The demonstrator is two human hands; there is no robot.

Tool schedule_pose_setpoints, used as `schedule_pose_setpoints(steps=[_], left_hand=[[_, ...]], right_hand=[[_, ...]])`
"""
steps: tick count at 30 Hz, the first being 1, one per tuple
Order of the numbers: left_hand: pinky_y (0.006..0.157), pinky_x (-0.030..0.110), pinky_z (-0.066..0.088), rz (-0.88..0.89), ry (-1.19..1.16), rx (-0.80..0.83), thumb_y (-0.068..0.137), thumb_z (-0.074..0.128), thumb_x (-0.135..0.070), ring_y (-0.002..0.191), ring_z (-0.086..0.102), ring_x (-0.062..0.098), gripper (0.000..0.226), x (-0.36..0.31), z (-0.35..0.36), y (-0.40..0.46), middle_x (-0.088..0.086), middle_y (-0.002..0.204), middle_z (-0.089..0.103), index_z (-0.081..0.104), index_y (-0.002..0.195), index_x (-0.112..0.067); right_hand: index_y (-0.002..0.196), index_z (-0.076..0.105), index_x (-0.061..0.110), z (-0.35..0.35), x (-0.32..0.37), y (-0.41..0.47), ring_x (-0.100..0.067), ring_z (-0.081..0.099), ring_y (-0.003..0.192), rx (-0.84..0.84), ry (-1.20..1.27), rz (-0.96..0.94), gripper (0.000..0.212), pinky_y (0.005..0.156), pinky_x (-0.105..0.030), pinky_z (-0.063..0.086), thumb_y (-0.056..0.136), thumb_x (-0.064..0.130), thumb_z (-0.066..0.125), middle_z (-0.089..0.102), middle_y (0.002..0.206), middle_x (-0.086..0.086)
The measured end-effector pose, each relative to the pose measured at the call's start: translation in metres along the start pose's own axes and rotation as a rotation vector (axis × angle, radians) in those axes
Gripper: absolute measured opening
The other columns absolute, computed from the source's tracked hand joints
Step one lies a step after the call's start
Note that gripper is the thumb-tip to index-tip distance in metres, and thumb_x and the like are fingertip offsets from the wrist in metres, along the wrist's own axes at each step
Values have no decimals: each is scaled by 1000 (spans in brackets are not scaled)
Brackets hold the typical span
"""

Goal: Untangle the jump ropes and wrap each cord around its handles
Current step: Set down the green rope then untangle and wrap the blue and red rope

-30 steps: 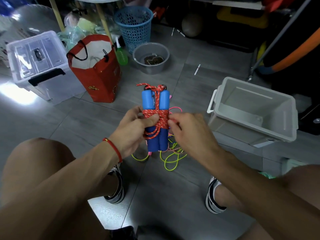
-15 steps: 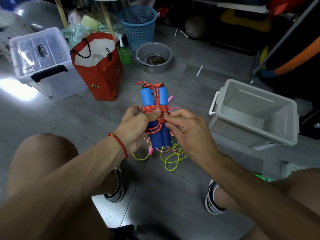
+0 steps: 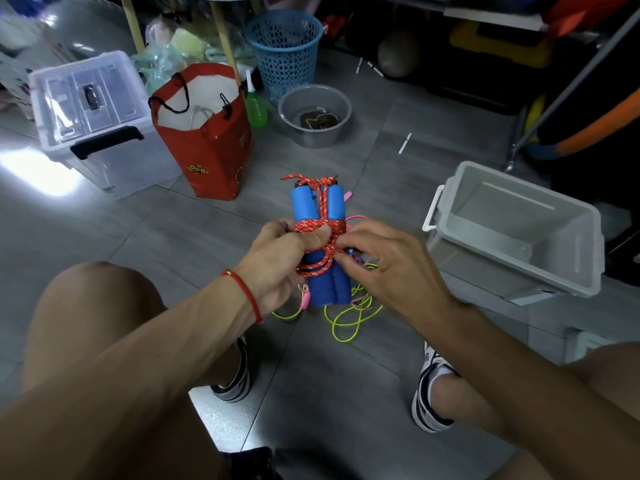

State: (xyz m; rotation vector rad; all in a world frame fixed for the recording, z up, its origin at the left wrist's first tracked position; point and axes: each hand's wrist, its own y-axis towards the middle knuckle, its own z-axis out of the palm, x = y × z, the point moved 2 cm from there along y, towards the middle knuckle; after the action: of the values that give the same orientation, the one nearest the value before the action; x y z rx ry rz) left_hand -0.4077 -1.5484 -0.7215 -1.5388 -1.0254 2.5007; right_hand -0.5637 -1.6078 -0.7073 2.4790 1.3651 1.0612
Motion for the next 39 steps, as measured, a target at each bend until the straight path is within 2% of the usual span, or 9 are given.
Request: schedule_pose_setpoints(steps=[3, 7, 13, 17, 21, 23, 28, 33, 39], left_hand=[[73, 45, 59, 0, 30, 7, 87, 74, -11, 85, 72, 27, 53, 0, 0, -3, 20, 107, 70, 49, 130, 6], [79, 53, 59, 2, 77, 33, 85, 76, -15, 92, 72, 28, 59, -3, 5, -6, 21, 112, 69, 48, 132, 5], [87, 57, 56, -13, 136, 56, 88, 72, -13, 98, 70, 33, 46, -2, 9, -13, 19, 107, 68, 50, 125, 3], [86, 55, 58, -16, 123, 59, 89, 71, -13, 103, 70, 35, 41, -5, 8, -12, 21, 114, 69, 53, 124, -1], [84, 53, 59, -5, 118, 55, 89, 71, -12, 99, 71, 31, 43, -4, 11, -11, 18, 112, 70, 52, 127, -2], [81, 52, 60, -9, 114, 61, 90, 71, -13, 102, 71, 32, 44, -5, 12, -10, 19, 116, 70, 52, 128, -3], [80, 50, 61, -3, 135, 49, 89, 71, -14, 97, 71, 29, 43, -4, 10, -8, 17, 113, 70, 53, 126, -2], [84, 53, 59, -11, 142, 53, 88, 73, -13, 93, 70, 27, 40, -5, 6, -7, 14, 103, 71, 56, 122, -2], [79, 43, 60, -1, 140, 73, 89, 71, -14, 79, 68, 21, 31, -3, 2, -6, 11, 91, 69, 60, 115, -1]], right_hand=[[97, 74, 10, 0, -5, 2, -22, 66, 84, 71, 2, -18, 19, 72, -42, 57, 82, 22, 74, 69, 96, -3], [95, 72, 11, -1, -13, 4, -23, 64, 83, 119, -24, -18, 15, 73, -44, 55, 87, 23, 70, 68, 95, -2], [84, 65, 9, -2, -13, 2, -22, 58, 67, 54, -197, -78, 10, 61, -38, 52, 83, 19, 66, 60, 79, -3], [85, 64, 9, -1, -16, 3, -11, 50, 71, 83, 8, 19, 7, 64, -37, 50, 84, 12, 70, 56, 82, 1], [89, 63, 9, 5, -15, 0, -15, 53, 87, 75, 151, 141, 6, 76, -33, 50, 88, 8, 69, 52, 98, -1], [90, 63, 8, 5, -14, -1, -14, 54, 87, 74, 165, 165, 5, 77, -31, 50, 89, 8, 68, 52, 102, -2], [91, 64, 11, -2, -11, 0, -13, 55, 80, 69, 118, 113, 10, 73, -31, 49, 86, 9, 72, 58, 92, 1], [106, 62, 12, -8, -6, 5, -17, 58, 73, 111, 244, 168, 32, 71, -29, 50, 79, -1, 73, 61, 82, 1], [103, 61, 10, -7, -3, 7, -17, 59, 66, 130, 286, 163, 31, 68, -26, 52, 77, -4, 72, 64, 76, 2]])
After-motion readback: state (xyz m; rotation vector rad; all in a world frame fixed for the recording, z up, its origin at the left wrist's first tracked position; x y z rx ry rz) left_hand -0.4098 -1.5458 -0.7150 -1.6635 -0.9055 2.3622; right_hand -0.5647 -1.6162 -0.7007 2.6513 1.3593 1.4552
